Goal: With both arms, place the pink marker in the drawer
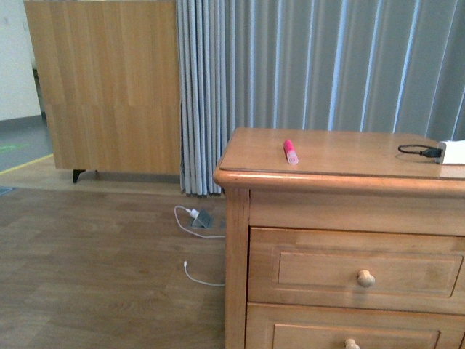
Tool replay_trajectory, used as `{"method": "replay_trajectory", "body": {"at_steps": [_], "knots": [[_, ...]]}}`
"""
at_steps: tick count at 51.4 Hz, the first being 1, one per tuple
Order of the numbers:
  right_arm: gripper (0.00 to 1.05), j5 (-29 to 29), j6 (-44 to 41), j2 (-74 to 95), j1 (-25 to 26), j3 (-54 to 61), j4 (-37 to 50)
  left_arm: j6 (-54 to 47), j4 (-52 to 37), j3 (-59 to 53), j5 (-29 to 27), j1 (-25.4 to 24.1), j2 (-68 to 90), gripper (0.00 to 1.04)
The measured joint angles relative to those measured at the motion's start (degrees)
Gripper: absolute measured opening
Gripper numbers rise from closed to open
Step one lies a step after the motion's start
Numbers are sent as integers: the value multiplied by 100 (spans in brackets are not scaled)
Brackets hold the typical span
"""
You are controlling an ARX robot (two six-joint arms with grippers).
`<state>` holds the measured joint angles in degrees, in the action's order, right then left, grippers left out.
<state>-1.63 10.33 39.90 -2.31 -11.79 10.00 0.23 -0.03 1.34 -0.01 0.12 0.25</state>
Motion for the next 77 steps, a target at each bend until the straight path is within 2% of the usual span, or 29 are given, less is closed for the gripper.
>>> {"method": "replay_trajectory", "body": {"at_steps": [12,28,50,62,77], "knots": [[96,332,-181,3086,-743,-1349,1355,0,0,0,0,0,0,99],[96,636,-326,5873,-1193,-3088,1860,0,0,0,0,0,0,99],[96,892,-310,8098,-726,-5066,2022,0,0,0,0,0,0,99],[96,929,-439,8800,-529,-5606,1941,0,0,0,0,0,0,99],[96,1027,-476,9027,-518,-5685,1989,0,0,0,0,0,0,99]]}}
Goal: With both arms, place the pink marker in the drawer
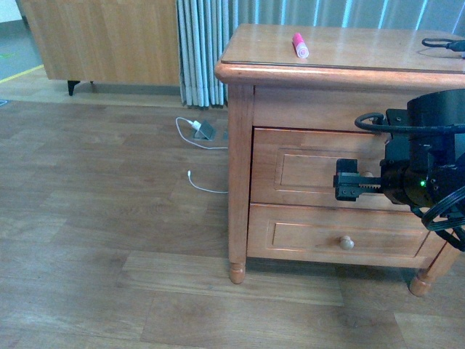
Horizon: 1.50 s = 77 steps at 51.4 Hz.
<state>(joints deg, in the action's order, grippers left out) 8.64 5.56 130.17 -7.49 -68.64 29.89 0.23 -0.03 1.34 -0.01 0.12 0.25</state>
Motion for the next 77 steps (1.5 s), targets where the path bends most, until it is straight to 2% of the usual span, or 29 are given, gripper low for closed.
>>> {"method": "replay_trajectory", "body": {"at_steps": [13,36,38,54,77], "knots": [[95,50,7,15,0,4,105,0,0,0,0,0,0,99],[29,-24,37,17,26,35,153,0,0,0,0,0,0,99],[26,-20,50,17,26,42,153,0,0,0,0,0,0,99],[24,-153,229,-201,42,374,111,0,0,0,0,0,0,99],[24,-861,588,-2247,-35,3388,348,2,0,0,0,0,0,99]]}}
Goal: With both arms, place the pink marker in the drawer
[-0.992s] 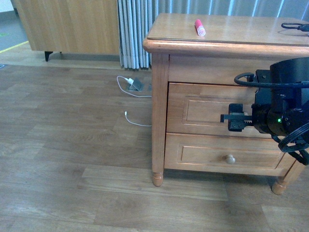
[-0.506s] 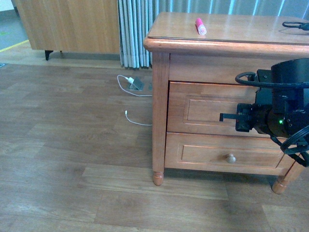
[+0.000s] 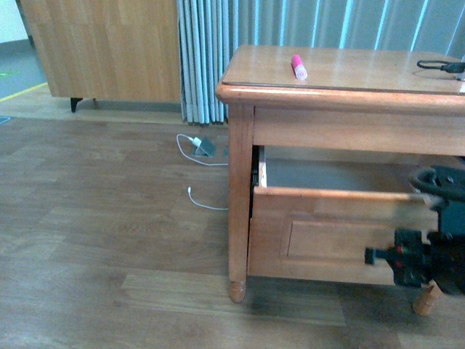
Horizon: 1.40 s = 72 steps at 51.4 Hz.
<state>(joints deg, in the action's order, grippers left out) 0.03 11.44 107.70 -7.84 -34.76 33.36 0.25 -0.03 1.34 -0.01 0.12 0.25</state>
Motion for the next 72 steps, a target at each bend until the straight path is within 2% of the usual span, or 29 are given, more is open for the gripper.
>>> {"method": "replay_trajectory", "body": {"at_steps": [13,25,35,42,52,56,72], "knots": [[62,-166,116,-1401,-39,1139,-192,-2,0,0,0,0,0,99],[98,-564,299,-3974,350,1655,-1585,-2,0,0,0,0,0,99],[96,-1082,225,-6406,1091,1788,-3104,-2,0,0,0,0,0,99],[96,-1764,116,-7886,1773,1823,-4127,-2,0,0,0,0,0,99],[96,-2763,164,-8752,2997,2059,-4524,-2,0,0,0,0,0,99],[96,-2879,142,-8880,3438,2177,-4474,-2,0,0,0,0,0,99],[96,-2905,125,-8907,3530,2184,-4457,-2,0,0,0,0,0,99]]}}
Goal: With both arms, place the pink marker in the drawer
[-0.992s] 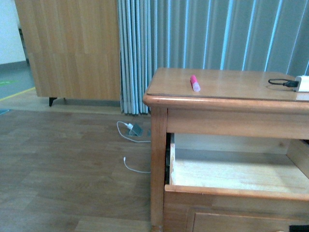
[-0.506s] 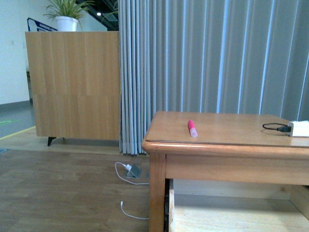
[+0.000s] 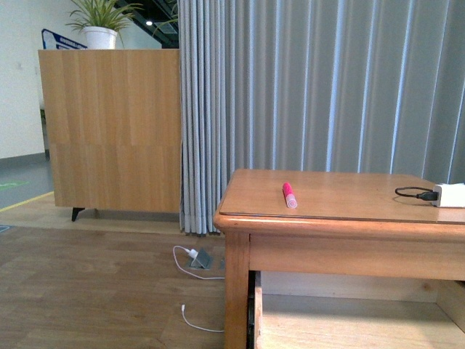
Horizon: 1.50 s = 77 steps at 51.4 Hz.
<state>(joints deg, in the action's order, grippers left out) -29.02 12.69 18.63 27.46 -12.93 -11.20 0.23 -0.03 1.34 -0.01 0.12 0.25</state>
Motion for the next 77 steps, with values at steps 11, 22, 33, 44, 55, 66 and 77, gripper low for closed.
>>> {"method": "replay_trajectory", "body": {"at_steps": [11,22,33,44,55,66,77], "knots": [[96,2,-2,0,2,0,0,0,0,0,0,0,0,99],[96,0,-2,0,2,0,0,0,0,0,0,0,0,99],[68,796,-918,-1023,-498,717,1333,0,0,0,0,0,0,99],[73,1287,-1191,-1268,-1108,857,1274,0,0,0,0,0,0,99],[96,1290,-1211,-1270,-1113,857,1274,0,0,0,0,0,0,99],[96,1287,-1226,-1272,-1113,857,1274,0,0,0,0,0,0,99],[96,1287,-1228,-1272,-1117,857,1274,55,2,2,-155,48,20,99]]}}
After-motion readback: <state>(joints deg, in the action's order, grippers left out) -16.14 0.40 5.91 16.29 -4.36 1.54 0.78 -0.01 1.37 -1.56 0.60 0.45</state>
